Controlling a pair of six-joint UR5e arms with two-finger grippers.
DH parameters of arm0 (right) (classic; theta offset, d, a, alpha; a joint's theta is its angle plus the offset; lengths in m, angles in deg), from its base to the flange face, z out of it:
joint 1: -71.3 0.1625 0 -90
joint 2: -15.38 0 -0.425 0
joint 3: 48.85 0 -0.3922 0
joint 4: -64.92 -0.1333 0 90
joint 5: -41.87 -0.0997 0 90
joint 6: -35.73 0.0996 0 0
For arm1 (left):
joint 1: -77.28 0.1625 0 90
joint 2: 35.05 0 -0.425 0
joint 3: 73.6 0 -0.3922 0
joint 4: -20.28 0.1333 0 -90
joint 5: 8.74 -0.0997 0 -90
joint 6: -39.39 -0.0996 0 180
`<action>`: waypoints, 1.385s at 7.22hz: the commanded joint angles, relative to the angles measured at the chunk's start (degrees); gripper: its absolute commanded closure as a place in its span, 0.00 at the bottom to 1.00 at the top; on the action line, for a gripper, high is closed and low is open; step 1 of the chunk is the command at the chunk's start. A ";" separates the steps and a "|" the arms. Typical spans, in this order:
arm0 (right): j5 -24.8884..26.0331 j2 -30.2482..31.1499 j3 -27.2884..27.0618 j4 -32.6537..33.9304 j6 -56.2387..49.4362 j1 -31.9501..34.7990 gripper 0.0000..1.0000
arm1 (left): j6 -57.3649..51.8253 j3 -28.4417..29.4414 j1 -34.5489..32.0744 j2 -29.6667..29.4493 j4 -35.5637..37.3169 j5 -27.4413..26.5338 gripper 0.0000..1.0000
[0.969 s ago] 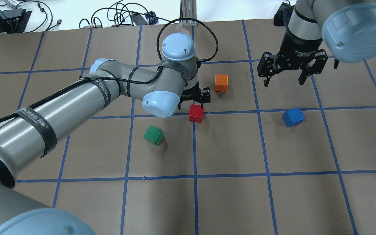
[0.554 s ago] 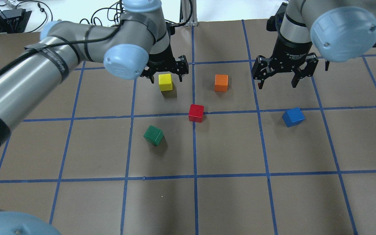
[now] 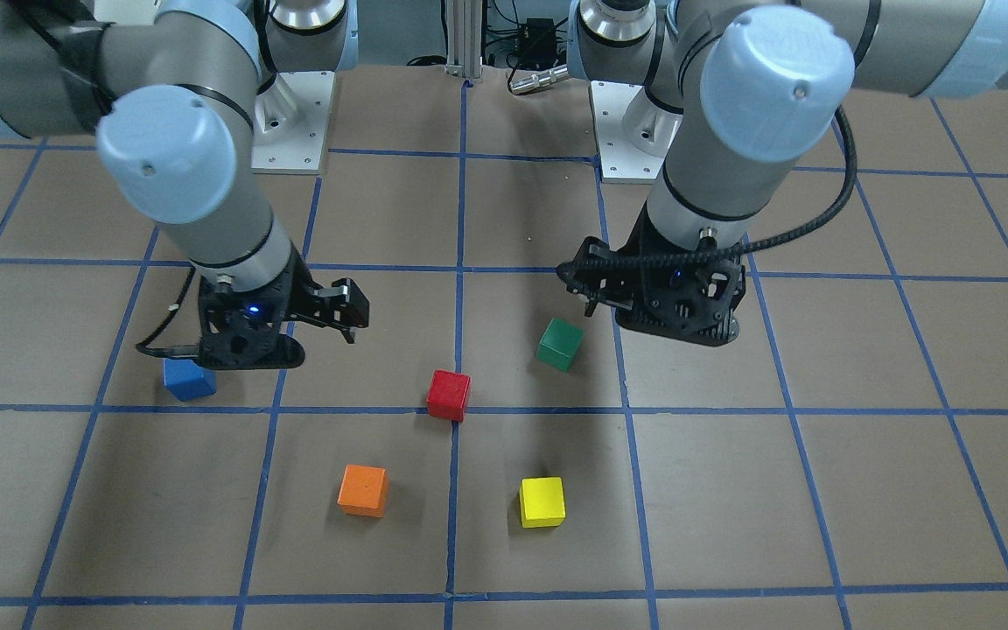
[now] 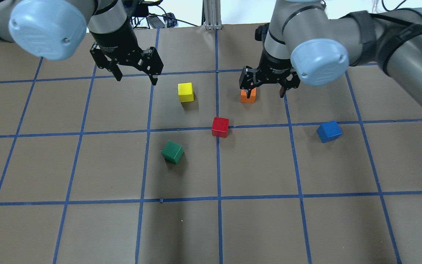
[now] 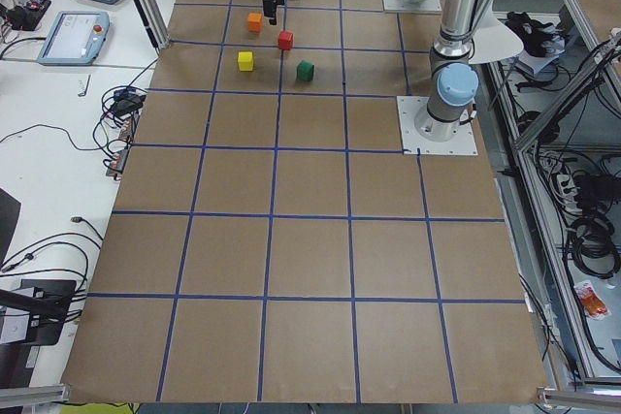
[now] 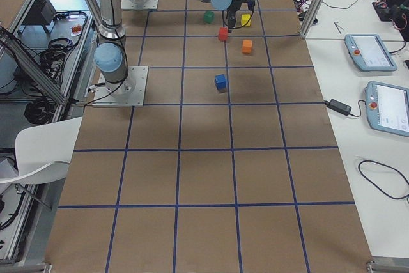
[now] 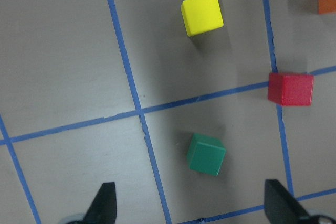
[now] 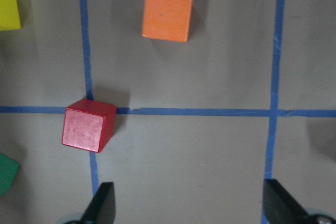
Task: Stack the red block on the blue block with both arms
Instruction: 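Lower the right gripper onto the red cube and close on it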
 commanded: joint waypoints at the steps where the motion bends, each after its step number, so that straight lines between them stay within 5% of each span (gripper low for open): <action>1: -0.13 -5.31 -0.10 5.17 4.84 4.20 0.00 | -3.54 -4.94 1.61 8.17 0.37 -1.48 0.00; 3: -1.96 -9.80 0.07 12.63 6.08 7.10 0.00 | -3.11 -5.38 2.58 12.76 -1.29 -2.54 0.00; 10: -4.61 -14.30 -0.28 11.87 10.13 7.20 0.00 | -3.54 -5.74 4.60 11.28 0.81 -2.28 0.00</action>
